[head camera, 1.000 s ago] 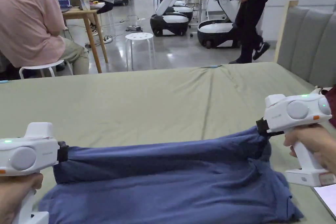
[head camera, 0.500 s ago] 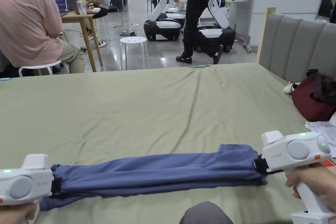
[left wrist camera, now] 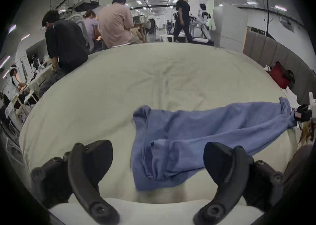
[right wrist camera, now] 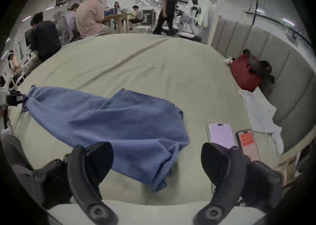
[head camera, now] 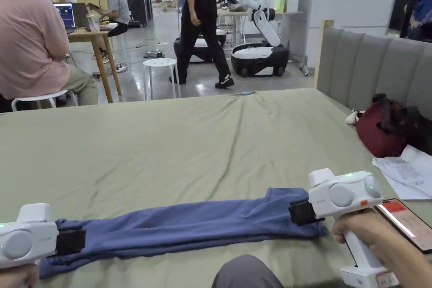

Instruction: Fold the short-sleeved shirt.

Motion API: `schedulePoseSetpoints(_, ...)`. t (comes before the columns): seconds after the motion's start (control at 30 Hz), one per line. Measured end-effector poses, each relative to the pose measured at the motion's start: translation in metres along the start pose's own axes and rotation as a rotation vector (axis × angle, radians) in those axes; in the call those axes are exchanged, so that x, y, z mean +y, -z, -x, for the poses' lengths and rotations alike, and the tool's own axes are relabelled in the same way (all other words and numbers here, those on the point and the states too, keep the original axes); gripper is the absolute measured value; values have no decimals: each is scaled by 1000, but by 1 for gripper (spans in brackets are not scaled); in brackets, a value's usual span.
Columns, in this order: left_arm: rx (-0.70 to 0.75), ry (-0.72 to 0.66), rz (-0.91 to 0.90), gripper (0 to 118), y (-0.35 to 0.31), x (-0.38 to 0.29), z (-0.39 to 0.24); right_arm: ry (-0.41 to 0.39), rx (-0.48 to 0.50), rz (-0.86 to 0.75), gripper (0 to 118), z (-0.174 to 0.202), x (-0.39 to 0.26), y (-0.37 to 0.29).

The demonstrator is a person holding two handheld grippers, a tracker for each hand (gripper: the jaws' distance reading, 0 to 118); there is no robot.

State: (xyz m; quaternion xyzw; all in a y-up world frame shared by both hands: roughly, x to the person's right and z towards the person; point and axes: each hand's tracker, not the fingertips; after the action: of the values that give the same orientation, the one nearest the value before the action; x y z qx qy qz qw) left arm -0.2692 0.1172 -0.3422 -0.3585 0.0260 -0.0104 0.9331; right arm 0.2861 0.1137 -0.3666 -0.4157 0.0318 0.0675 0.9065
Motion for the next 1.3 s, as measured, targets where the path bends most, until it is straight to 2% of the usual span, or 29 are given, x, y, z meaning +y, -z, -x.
schedulePoseSetpoints(0.03,-1,-9,0,110,-5,3,1,0,-10,16,104,3,2,-4)
schedulePoseSetpoints(0.07,0,-21,-4,109,-11,2,6,-4,-13,20,96,7,2,-10)
schedulePoseSetpoints(0.1,-4,-28,-13,103,-16,3,7,-12,-11,9,81,9,2,-16)
schedulePoseSetpoints(0.13,-5,-31,-37,82,-23,4,9,-34,5,-28,50,17,4,-26)
schedulePoseSetpoints(0.17,4,-33,-67,56,-29,6,12,-50,9,-67,24,21,4,-34)
schedulePoseSetpoints(0.2,12,-34,-82,21,-34,4,14,-59,5,-85,4,24,5,-39)
schedulePoseSetpoints(0.23,18,-39,-84,0,-36,5,17,-69,2,-96,0,28,6,-44)
schedulePoseSetpoints(0.4,-8,-84,-47,0,-27,7,39,-129,14,-192,0,65,20,-76)
schedulePoseSetpoints(0.47,-85,-126,-22,4,-19,2,48,-130,72,-256,0,82,27,-89)
schedulePoseSetpoints(0.5,-129,-162,-21,13,-15,0,52,-126,94,-274,0,89,30,-95)
schedulePoseSetpoints(0.53,-188,-219,-21,31,-11,-3,59,-131,123,-303,0,102,34,-102)
schedulePoseSetpoints(0.57,-233,-269,-19,31,-7,-7,64,-138,165,-337,0,111,38,-110)
schedulePoseSetpoints(0.6,-267,-295,-18,38,-3,-12,67,-140,200,-363,0,119,40,-116)
schedulePoseSetpoints(0.63,-282,-307,-21,52,2,-18,69,-140,237,-387,0,128,44,-124)
schedulePoseSetpoints(0.7,-262,-311,-10,103,14,-24,71,-162,290,-419,0,145,48,-137)
schedulePoseSetpoints(0.73,-262,-317,-4,118,17,-30,72,-177,312,-436,0,153,50,-143)
schedulePoseSetpoints(0.8,-272,-327,16,112,30,-34,77,-184,352,-457,0,164,52,-149)
schedulePoseSetpoints(0.87,-332,-397,67,112,41,-38,82,-184,382,-459,0,171,52,-151)
schedulePoseSetpoints(1.0,-429,-443,46,112,46,-26,84,-185,390,-436,0,178,46,-144)
schedulePoseSetpoints(1.03,-469,-453,40,107,48,-22,82,-184,386,-422,0,178,44,-140)
schedulePoseSetpoints(1.13,-516,-447,19,70,56,-11,67,-180,370,-384,0,178,40,-130)
schedulePoseSetpoints(1.27,-441,-401,71,67,75,-9,44,-163,357,-363,0,176,37,-125)
schedulePoseSetpoints(1.3,-442,-417,62,58,85,-8,51,-158,355,-362,0,175,37,-126)
